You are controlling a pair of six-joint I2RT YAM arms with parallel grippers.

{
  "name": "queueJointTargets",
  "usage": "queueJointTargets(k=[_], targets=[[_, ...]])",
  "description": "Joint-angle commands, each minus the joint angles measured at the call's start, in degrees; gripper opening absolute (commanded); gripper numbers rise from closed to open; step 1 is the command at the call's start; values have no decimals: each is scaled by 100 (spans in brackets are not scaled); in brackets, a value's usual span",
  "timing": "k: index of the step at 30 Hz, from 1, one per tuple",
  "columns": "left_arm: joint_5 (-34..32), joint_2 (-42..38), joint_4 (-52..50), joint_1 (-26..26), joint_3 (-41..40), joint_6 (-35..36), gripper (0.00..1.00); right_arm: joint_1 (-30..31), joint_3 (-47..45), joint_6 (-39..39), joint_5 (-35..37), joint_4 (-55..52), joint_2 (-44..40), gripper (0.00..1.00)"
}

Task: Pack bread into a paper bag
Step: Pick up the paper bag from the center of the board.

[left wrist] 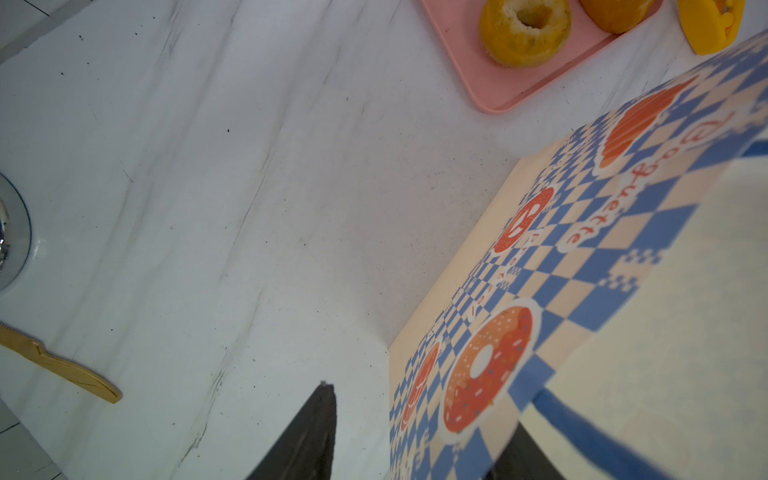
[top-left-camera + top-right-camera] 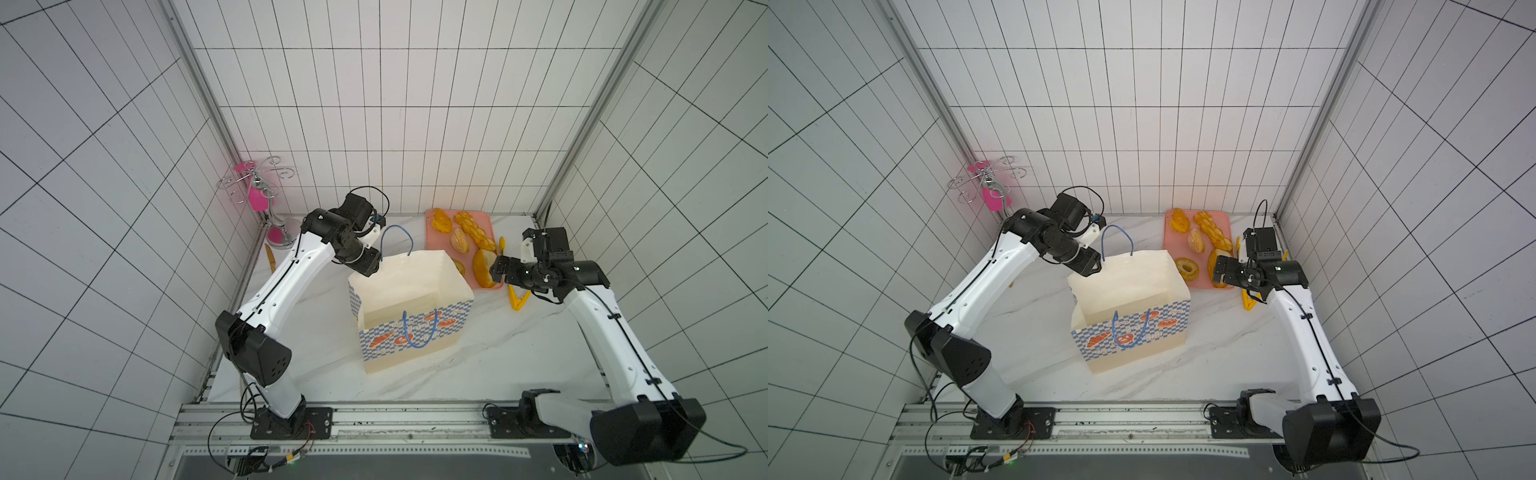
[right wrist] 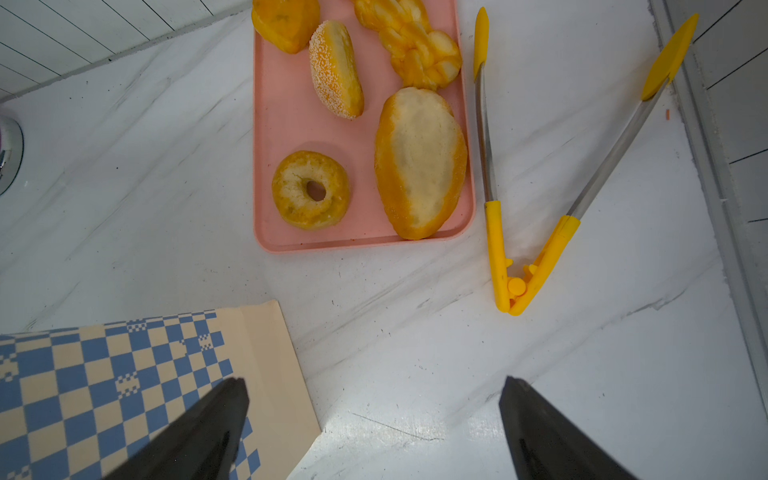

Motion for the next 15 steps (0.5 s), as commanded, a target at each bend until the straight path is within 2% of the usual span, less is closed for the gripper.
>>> queueJointTargets(k=[1, 3, 8, 13, 15], targets=[[-81, 97, 94, -57, -37, 50, 50, 37, -16, 27, 63, -110, 49, 99], [-102, 92, 95, -73, -27, 74, 44, 36, -36, 24, 95, -115, 69, 99], [-186, 127, 96, -82, 71, 77, 9, 35, -34, 31, 99, -115, 84, 99], [-379, 130, 86, -111, 116, 51, 0, 35, -24, 19, 160, -150, 109, 99], [-441, 94, 117, -117, 113, 9, 0, 37, -35, 22, 177, -159, 118, 99]])
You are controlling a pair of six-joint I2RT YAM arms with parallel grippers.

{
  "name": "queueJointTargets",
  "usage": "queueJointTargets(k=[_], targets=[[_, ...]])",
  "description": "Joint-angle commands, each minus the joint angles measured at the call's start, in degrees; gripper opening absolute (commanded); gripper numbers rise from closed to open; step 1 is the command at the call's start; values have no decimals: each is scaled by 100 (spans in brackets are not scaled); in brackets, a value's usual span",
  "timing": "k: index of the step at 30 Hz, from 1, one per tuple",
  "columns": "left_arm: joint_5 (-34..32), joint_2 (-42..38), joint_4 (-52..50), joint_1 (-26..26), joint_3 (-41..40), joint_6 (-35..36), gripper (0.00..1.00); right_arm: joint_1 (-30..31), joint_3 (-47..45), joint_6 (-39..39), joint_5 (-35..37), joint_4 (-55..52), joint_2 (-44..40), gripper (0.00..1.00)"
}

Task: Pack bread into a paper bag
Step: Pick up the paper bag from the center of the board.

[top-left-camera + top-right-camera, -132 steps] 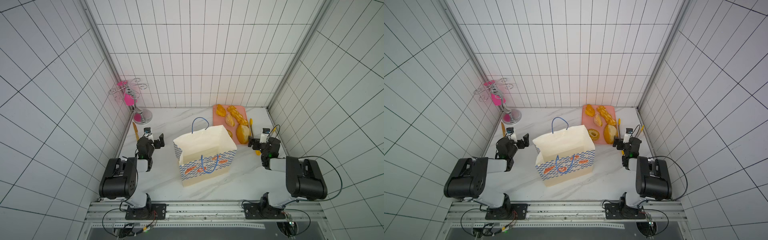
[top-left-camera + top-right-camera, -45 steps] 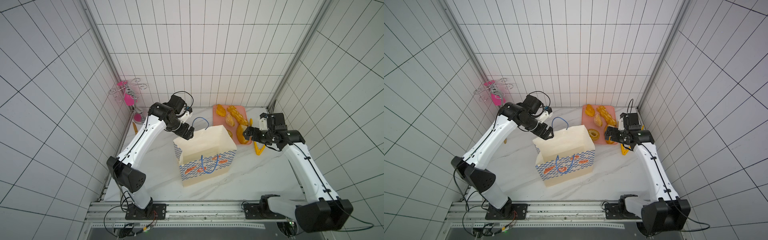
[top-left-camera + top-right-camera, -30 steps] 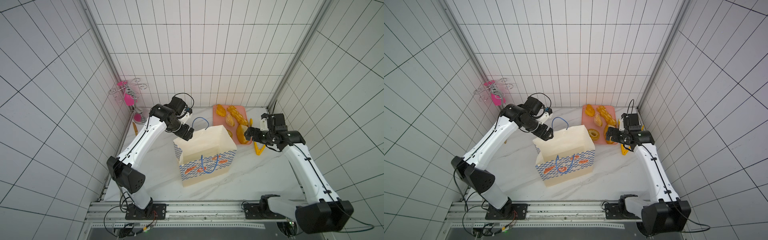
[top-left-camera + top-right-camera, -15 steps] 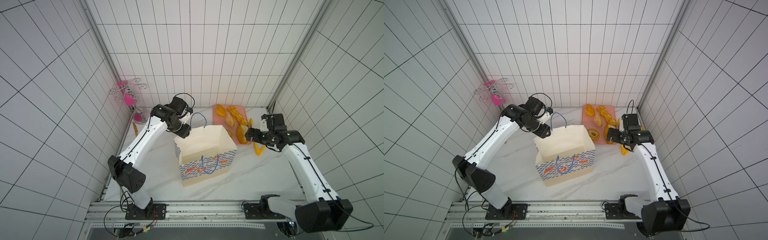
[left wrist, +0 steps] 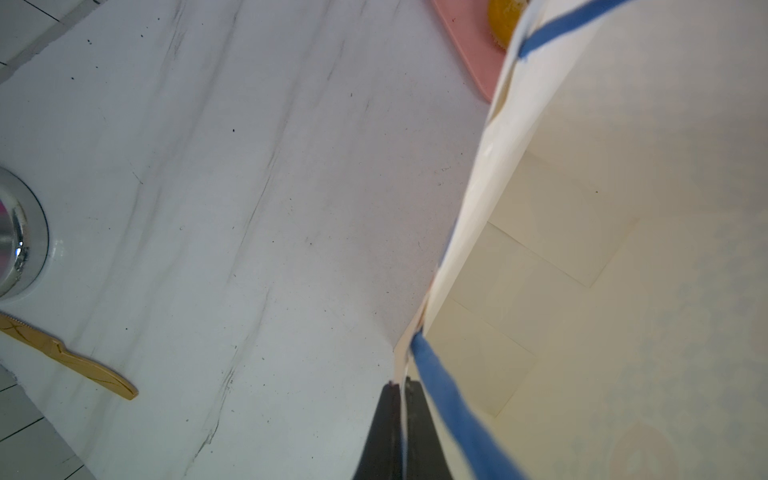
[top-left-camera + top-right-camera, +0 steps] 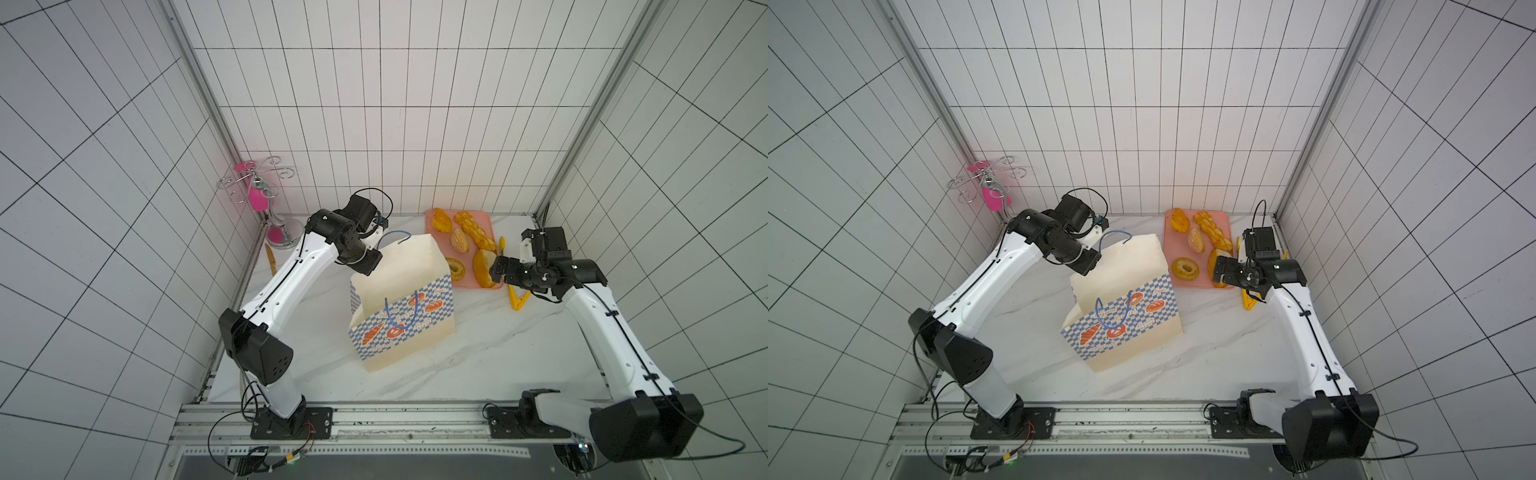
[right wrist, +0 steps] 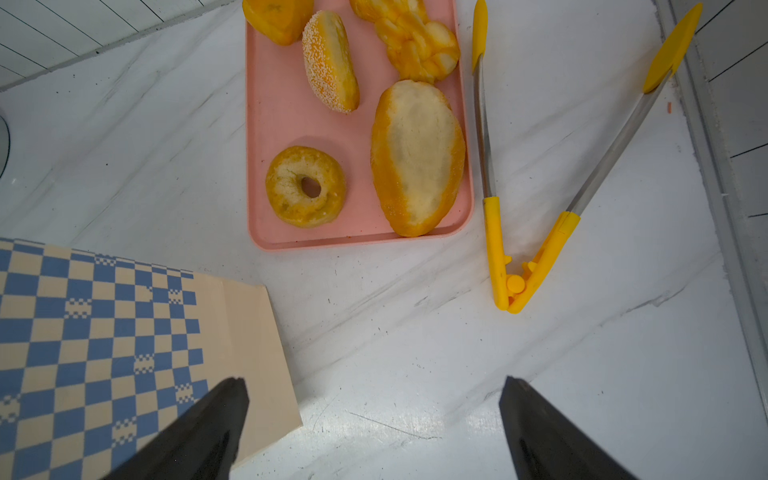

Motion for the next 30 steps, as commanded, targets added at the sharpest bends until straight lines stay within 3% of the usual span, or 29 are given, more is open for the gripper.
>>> queueJointTargets(k=[1, 5, 11, 30], targets=[[-240, 31, 136, -24, 115, -75, 0, 35, -43, 23, 128, -128, 43, 99], [-614, 55, 134, -25, 238, -221, 0, 43, -83, 24, 97, -119, 32, 99], [-662, 42, 118, 35, 507, -328, 0, 40, -150, 3, 157, -133, -14, 99], [352, -513, 1351, 1457, 478, -1060, 0, 36, -282, -30, 220, -137, -5, 99]])
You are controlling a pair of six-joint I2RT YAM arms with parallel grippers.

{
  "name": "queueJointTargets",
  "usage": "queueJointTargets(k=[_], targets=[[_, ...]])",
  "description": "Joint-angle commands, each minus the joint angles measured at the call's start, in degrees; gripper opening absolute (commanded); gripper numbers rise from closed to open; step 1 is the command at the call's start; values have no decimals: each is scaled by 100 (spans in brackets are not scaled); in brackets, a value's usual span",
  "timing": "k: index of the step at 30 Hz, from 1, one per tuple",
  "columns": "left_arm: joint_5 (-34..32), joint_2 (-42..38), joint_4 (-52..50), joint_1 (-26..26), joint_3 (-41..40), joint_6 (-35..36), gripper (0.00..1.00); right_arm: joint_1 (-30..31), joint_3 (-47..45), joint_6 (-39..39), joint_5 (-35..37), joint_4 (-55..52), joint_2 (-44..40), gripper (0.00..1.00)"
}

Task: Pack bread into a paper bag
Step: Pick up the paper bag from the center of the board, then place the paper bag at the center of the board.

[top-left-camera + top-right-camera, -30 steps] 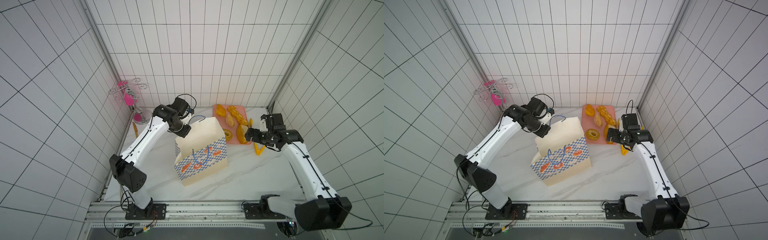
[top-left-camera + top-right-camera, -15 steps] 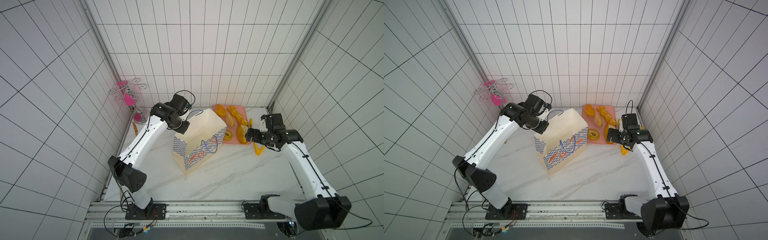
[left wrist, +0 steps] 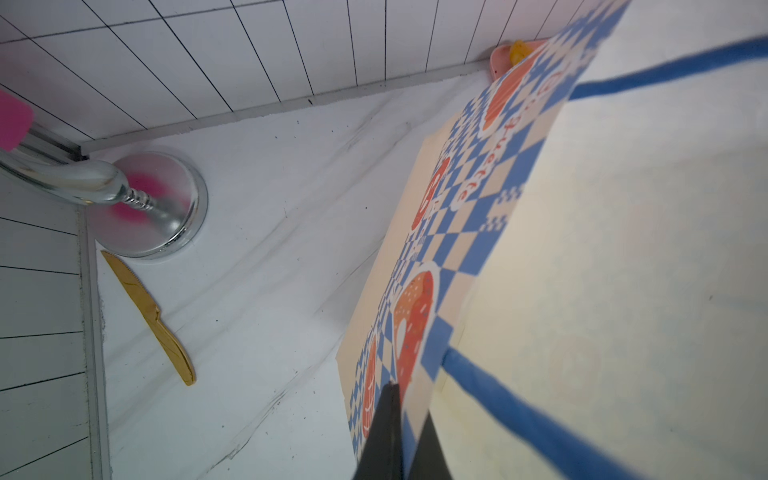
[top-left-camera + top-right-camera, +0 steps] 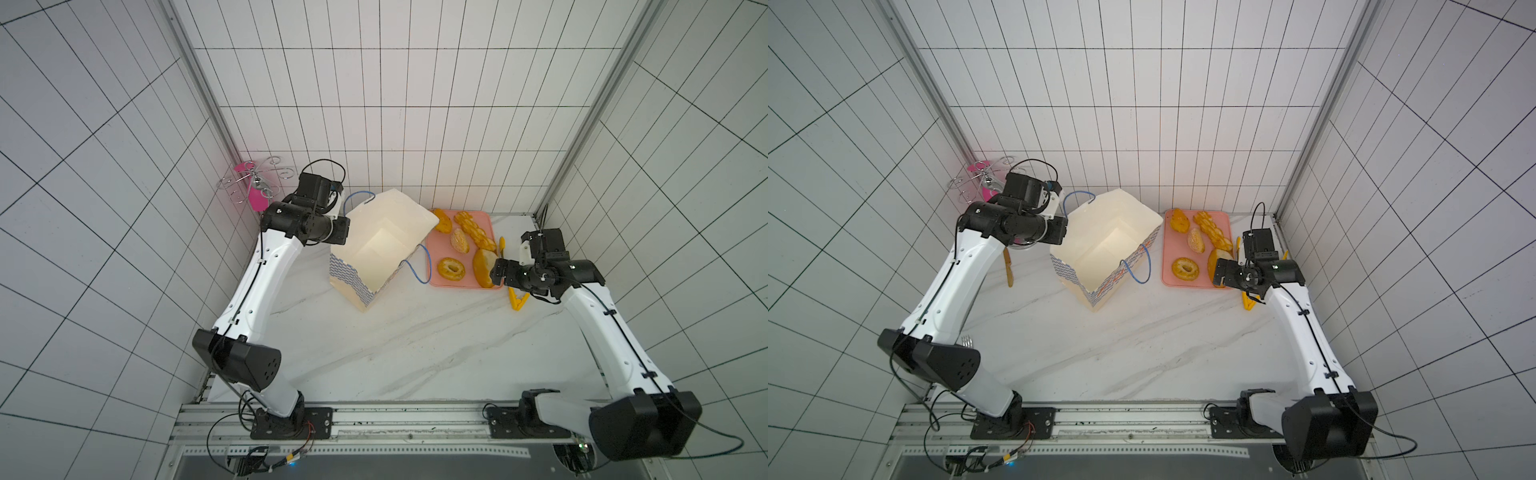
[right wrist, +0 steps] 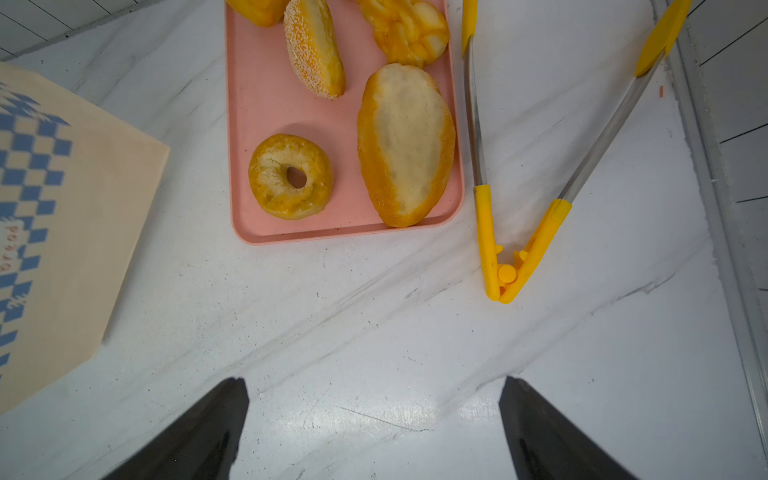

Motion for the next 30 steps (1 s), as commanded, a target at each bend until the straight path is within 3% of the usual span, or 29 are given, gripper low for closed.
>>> queueJointTargets(k=[1, 5, 13, 22, 30], targets=[[294, 39, 372, 59, 190, -224, 0, 41, -182, -26, 98, -90, -12, 99], [490, 332, 562, 68, 309, -500, 0, 38, -147, -26, 72, -90, 20, 99], [883, 1223, 1036, 68, 594, -1794, 0, 36, -120, -66, 97, -117, 38, 99], [1288, 1419, 2186, 18, 308, -3218, 0, 36, -127, -114, 80, -141, 82, 99], [1257, 1736, 2183, -294, 519, -3379, 0, 31, -229, -132, 80, -125, 113, 99]])
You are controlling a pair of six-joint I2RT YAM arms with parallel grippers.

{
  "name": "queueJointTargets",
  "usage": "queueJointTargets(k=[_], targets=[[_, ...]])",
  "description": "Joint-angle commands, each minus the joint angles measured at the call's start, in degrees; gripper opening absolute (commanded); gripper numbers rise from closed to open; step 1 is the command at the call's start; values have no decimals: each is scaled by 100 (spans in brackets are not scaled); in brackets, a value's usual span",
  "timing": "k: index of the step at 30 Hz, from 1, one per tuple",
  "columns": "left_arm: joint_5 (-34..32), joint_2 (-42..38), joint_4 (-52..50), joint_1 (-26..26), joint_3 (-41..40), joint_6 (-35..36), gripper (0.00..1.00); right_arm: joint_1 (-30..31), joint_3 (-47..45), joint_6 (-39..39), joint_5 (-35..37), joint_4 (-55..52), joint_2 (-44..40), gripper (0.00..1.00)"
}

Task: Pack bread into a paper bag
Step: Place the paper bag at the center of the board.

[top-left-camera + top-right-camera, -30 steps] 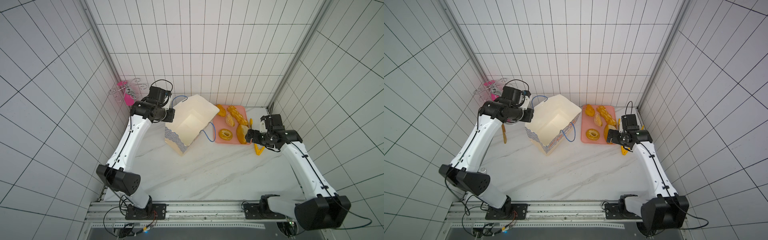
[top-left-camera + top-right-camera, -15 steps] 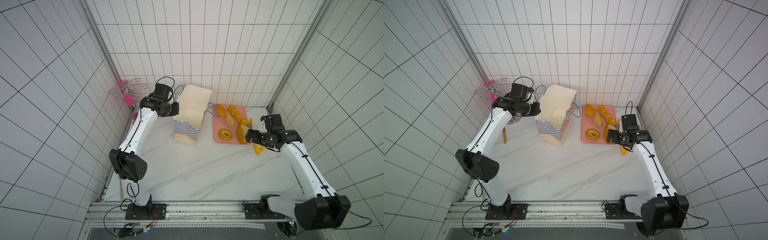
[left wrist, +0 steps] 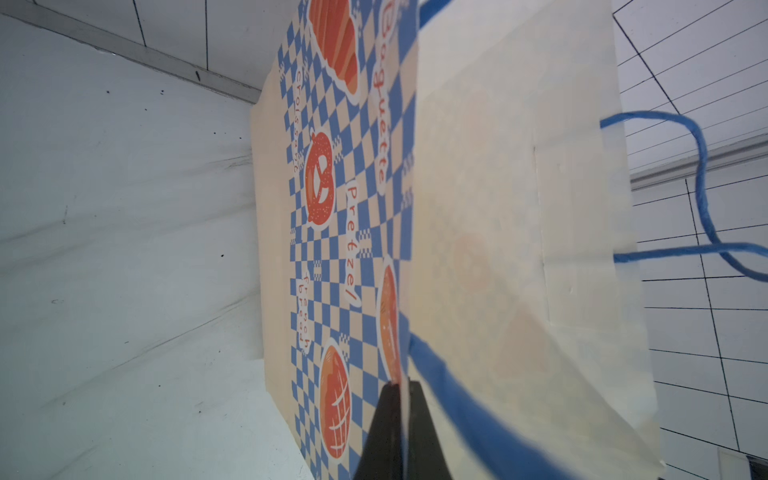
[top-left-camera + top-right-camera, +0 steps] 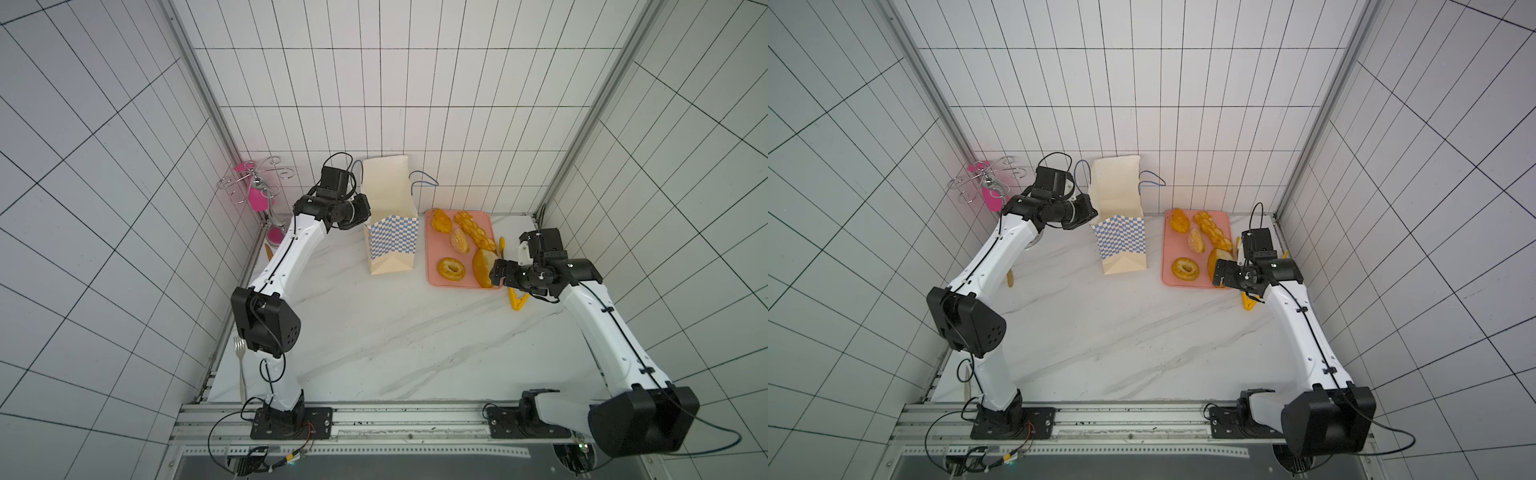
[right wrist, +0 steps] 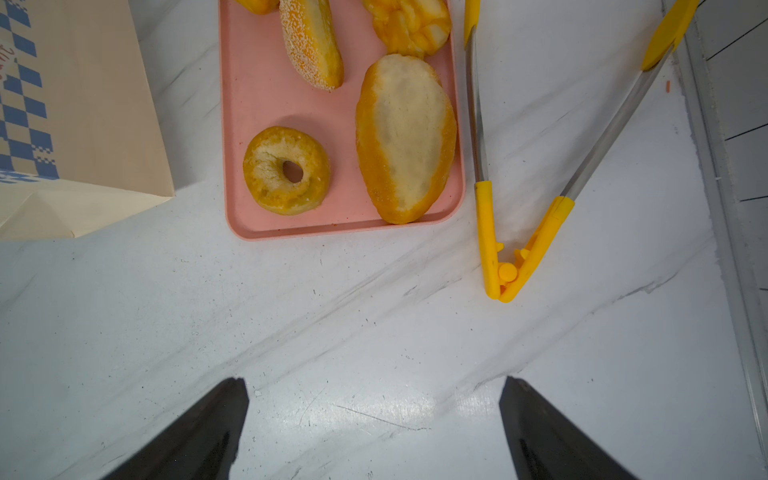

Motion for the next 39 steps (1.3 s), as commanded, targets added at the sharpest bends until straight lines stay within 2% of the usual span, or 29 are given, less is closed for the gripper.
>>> queueJointTargets(k=[1, 20, 26, 29, 32, 37, 39], targets=[[115, 202, 223, -124, 118, -158, 0, 33, -235, -68, 90, -104, 16, 99], [285, -53, 403, -226, -382, -240, 0, 37, -399, -24, 73, -67, -62, 99], [262, -140, 390, -228, -435, -190, 10, 35, -438, -25, 117, -90, -149, 99], [256, -207, 373, -218, -443, -154, 19, 35, -441, -16, 111, -94, -168, 99], [263, -270, 390, -212, -451, -112, 34, 35, -450, -18, 91, -87, -175, 99], [298, -282, 416, -210, -472, -89, 67, 36, -465, -16, 88, -88, -176, 99], [300, -290, 418, -211, -479, -87, 75, 42, -465, -24, 91, -92, -190, 99]])
